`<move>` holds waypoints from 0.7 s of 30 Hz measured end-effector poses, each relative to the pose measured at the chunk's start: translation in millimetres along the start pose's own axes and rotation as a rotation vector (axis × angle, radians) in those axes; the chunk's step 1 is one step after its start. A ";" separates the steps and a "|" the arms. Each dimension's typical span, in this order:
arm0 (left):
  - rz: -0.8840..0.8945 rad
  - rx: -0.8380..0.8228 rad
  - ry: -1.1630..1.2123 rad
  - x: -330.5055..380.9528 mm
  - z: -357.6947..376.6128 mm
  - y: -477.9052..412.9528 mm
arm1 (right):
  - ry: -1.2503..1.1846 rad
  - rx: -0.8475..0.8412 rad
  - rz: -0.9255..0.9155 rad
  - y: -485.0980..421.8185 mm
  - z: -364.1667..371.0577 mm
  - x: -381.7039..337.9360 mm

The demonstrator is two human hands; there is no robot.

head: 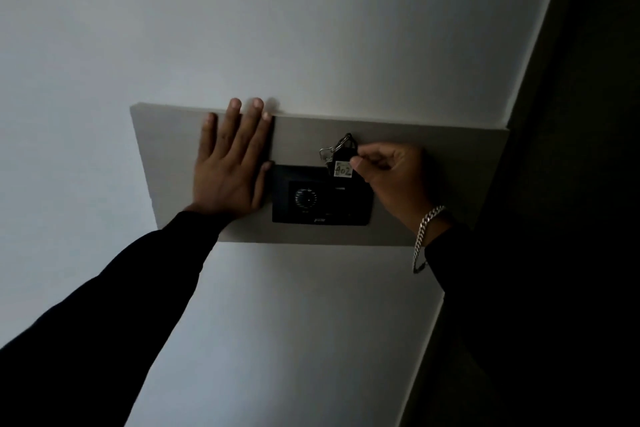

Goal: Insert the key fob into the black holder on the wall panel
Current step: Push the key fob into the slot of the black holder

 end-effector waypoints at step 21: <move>0.004 0.051 -0.013 -2.4 8.5 4.7 | 0.524 -0.049 -0.516 -13.0 -5.8 -67.0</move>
Point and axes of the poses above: each hand's wrist, its own y-axis away from the middle knuckle, its own z-axis out of the palm, x = y × z, the point moved 4 cm from there along -y, towards the middle knuckle, and after that the axes turned 8 degrees about y, right-handed, at the moved point
